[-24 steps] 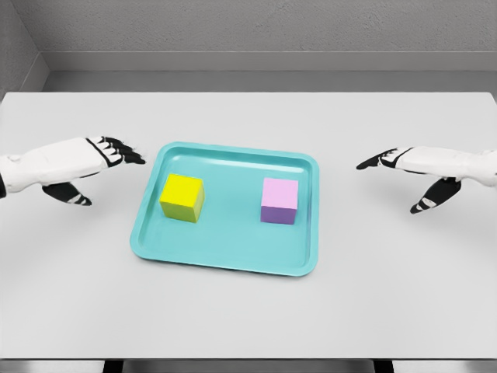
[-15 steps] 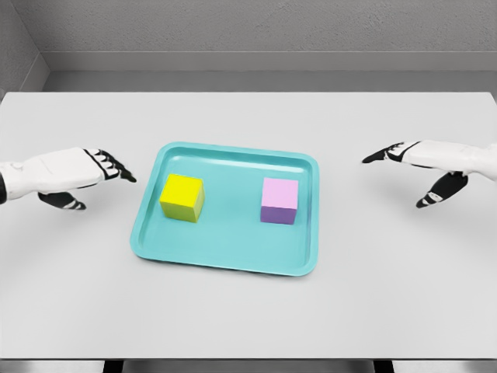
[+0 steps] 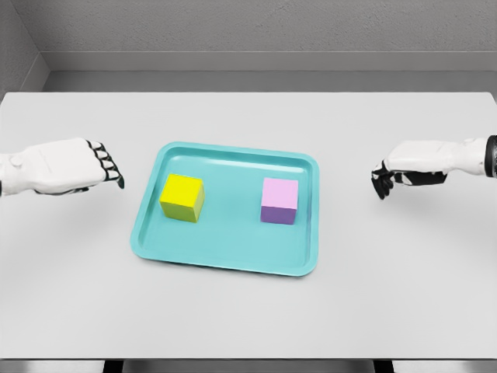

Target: Push two cubes

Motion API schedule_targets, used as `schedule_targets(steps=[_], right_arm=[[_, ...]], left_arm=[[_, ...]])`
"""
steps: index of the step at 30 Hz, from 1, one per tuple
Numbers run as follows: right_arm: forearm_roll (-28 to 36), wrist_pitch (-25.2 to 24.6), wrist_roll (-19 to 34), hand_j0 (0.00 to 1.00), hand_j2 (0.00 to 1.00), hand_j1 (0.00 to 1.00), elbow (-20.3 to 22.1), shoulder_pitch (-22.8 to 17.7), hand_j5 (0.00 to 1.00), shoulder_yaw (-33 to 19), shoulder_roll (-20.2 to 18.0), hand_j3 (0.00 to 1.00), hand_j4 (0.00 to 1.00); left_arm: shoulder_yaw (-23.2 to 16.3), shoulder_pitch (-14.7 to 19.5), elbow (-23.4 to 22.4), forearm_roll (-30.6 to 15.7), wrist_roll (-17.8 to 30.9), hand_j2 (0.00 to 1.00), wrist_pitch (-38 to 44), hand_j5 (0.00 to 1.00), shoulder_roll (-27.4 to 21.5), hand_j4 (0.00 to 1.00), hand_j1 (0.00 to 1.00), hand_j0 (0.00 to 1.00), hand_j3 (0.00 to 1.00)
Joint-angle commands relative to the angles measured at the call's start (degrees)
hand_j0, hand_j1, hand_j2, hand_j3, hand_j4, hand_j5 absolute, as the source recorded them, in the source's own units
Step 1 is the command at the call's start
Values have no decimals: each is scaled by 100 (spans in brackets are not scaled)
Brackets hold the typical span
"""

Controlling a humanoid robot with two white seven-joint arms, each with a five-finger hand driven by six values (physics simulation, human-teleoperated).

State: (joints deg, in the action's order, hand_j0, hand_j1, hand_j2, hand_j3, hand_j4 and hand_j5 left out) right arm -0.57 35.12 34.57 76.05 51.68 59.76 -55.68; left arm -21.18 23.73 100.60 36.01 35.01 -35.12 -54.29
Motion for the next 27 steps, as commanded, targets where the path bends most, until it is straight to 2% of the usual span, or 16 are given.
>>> schedule_targets(steps=[1,3,12,22,27], right_arm=[[-136,-12,43,12,12,12,6,0,12,0,250,12,12],[-418,-12,43,12,12,12,6,35,12,1,453,12,12],[-1015,-12,43,13,13,13,-38,88,13,44,1086,13,13],[-1191,-12,43,12,12,12,-64,88,12,141,1341,12,12],[-1270,-12,43,12,12,12,-134,79,12,167,1455,12,12]], left_arm=[[-52,0,30,170,-1,66,12,66,270,66,66,66,66],[-386,193,30,205,-1,66,12,66,297,66,66,66,66],[-492,229,30,205,-1,66,12,66,490,66,66,66,66],[-492,185,21,205,-1,66,12,66,455,66,66,66,66],[-448,229,-128,214,-1,66,12,66,508,66,66,66,66]])
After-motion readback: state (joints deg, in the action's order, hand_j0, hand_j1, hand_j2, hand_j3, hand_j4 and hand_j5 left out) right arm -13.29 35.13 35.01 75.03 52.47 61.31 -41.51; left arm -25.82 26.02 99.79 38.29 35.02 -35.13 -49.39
